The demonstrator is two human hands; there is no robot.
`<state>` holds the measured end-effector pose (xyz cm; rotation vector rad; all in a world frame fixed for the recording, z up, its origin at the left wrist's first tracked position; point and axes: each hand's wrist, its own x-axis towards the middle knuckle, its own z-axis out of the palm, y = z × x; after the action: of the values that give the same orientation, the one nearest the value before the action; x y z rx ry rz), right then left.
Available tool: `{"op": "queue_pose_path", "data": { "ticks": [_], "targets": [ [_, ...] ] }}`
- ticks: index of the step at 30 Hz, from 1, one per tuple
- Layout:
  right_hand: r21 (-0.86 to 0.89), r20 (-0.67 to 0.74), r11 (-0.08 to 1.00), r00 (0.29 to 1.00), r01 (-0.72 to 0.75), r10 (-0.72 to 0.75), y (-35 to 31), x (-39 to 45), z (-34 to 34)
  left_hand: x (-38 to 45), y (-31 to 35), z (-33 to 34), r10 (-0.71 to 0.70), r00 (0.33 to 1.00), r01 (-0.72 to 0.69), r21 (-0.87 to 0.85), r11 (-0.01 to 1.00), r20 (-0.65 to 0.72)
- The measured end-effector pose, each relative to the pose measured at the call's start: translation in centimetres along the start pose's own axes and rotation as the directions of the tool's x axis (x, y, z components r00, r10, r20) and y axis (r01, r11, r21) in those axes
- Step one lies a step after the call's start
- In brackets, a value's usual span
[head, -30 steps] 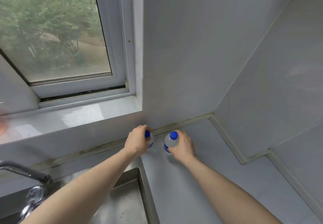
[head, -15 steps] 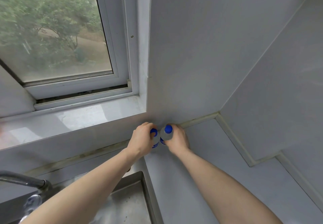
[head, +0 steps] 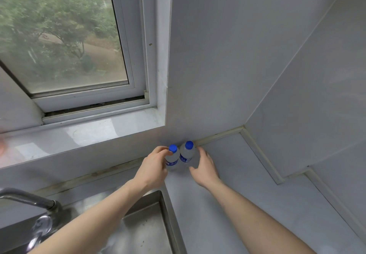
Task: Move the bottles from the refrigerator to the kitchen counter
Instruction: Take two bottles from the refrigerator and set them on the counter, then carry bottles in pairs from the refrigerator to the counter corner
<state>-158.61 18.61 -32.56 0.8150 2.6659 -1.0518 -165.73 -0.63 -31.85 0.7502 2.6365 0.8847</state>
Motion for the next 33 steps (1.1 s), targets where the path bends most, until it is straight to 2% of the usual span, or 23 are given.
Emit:
{"op": "queue_pose_path", "data": {
  "ticks": [6,11,18,22,25,28,33],
  "targets": [
    [0.048,0.036,0.997,0.997,0.062,-0.064,1.4,-9.2,-3.0,-5.6,1.9,-1.3,0.045,0.999,-0.045,-0.078,0.996,0.001],
    [0.089,-0.041,0.993,0.996,0.082,-0.079,4.3,-17.5,-5.7,-10.5,6.3,-0.4,0.110,0.994,-0.112,-0.151,0.982,-0.018],
    [0.137,-0.178,0.990,0.984,0.012,0.013,11.0,-28.5,-8.5,-16.5,14.8,2.8,0.270,0.959,-0.262,-0.096,0.960,0.084],
    [0.185,-0.262,0.982,0.962,-0.030,0.079,14.8,-36.3,-9.8,-20.6,19.3,5.6,0.355,0.912,-0.345,-0.083,0.935,0.205],
    [0.228,-0.347,0.969,0.922,-0.094,0.171,18.9,-45.1,-10.6,-26.2,24.8,8.7,0.458,0.838,-0.460,-0.068,0.885,0.296],
    [0.269,-0.444,0.948,0.851,-0.171,0.279,22.8,-54.7,-10.9,-32.3,30.4,11.8,0.590,0.724,-0.590,-0.121,0.798,0.359],
    [0.353,-0.591,0.892,0.673,-0.281,0.445,27.7,-71.7,-10.8,-43.3,39.3,17.4,0.760,0.499,-0.740,-0.252,0.623,0.417]
  ]
}}
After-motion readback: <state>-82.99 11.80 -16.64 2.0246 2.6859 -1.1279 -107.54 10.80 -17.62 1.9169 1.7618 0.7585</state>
